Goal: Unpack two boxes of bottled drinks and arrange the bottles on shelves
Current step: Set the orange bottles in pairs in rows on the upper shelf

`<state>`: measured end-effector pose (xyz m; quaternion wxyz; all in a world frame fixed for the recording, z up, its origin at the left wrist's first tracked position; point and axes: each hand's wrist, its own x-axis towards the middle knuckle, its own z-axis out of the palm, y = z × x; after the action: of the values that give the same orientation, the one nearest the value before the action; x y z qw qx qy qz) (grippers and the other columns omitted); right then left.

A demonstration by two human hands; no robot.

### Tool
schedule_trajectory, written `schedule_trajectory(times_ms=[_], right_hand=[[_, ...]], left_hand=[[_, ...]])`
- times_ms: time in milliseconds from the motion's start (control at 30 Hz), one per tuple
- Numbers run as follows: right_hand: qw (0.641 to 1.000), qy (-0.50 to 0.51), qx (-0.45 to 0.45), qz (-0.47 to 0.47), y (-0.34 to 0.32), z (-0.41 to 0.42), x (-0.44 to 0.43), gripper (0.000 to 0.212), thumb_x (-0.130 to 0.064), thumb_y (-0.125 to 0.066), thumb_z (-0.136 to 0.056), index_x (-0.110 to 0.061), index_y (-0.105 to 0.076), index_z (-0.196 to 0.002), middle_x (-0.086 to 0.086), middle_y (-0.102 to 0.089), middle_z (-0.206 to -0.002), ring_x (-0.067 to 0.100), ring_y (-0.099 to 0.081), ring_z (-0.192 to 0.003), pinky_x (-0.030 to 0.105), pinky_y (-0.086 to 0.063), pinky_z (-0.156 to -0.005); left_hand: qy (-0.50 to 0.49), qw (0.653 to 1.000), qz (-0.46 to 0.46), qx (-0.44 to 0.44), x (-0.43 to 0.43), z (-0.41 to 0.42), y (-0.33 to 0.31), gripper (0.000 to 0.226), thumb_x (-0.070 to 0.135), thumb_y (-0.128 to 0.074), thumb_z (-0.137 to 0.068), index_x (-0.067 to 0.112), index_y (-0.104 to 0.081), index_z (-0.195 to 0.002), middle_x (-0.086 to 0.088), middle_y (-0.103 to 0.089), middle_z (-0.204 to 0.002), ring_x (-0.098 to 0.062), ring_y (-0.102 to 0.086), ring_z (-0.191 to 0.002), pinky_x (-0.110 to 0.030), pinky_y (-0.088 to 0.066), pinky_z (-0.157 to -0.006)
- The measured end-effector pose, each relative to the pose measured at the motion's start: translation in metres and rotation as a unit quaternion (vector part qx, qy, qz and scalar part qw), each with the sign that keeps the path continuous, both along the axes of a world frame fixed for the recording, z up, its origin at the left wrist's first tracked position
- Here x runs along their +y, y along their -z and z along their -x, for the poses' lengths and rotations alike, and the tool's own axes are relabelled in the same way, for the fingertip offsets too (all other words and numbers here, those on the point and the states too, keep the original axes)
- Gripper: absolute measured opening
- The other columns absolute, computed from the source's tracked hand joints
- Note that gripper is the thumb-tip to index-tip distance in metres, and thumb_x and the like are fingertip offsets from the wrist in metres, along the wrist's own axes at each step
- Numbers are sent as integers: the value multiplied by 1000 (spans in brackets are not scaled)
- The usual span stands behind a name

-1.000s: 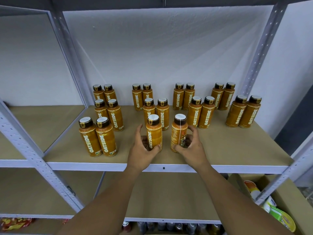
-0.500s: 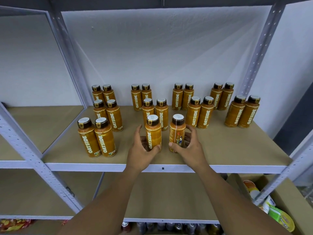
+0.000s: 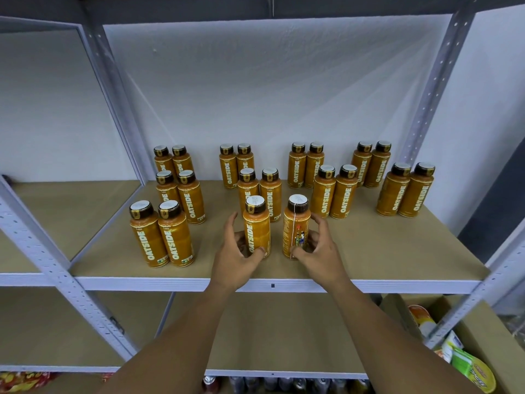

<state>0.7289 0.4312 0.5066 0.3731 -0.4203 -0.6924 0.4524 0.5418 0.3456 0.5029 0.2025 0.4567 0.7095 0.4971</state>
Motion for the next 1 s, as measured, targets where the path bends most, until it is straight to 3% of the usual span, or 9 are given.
schedule_trajectory(times_ms=[167,300,433,633,833,1000], right_hand=[[1000,7,-10,-14,0,1,0,89,-17,-81,-85,-39,-26,-151,-1,-59,-141,5,-54,-114,16,-44,-92],[999,23,-13,-27,-1,3,-1,93,-29,-87,-80,-37,-29,-151,-2,-58,-141,7,-55,-115,10,-43,-85],[999,30,-20,-34,-1,6,-1,94,-37,-88,-77,-36,-30,-151,-1,-57,-143,9,-55,-118,21,-47,-94],[999,22,-10,-27,-1,5,-1,96,-42,-86,-78,-38,-26,-153,-2,-50,-151,16,-51,-133,24,-44,-98],[1000,-9,-7,-11,1,2,1,94,-17,-78,-86,-44,-19,-154,-2,-51,-153,16,-47,-140,30,-39,-109],[1000,-5,-29,-4,3,3,2,94,-14,-79,-84,-44,-21,-151,0,-61,-143,19,-56,-131,40,-45,-113]], left_hand=[[0,1000,2,-4,0,0,1,105,29,-83,-85,43,-9,-158,4,-60,-142,-17,-58,-128,-38,-50,-104],[-3,1000,3,-3,1,0,2,105,32,-84,-84,43,-9,-158,5,-60,-140,-10,-57,-124,-29,-49,-98],[-2,1000,0,-4,1,-1,1,105,33,-84,-84,40,-10,-158,3,-60,-140,-10,-57,-123,-28,-48,-96],[-3,1000,-1,5,0,-1,0,105,34,-83,-85,39,-10,-159,2,-58,-143,-11,-57,-124,-27,-48,-96],[0,1000,2,7,0,-1,-1,104,33,-83,-85,38,-11,-159,2,-59,-141,-4,-54,-115,-25,-47,-93],[-3,1000,5,10,0,-1,0,105,34,-83,-85,39,-10,-159,2,-56,-145,-9,-55,-122,-28,-48,-96]])
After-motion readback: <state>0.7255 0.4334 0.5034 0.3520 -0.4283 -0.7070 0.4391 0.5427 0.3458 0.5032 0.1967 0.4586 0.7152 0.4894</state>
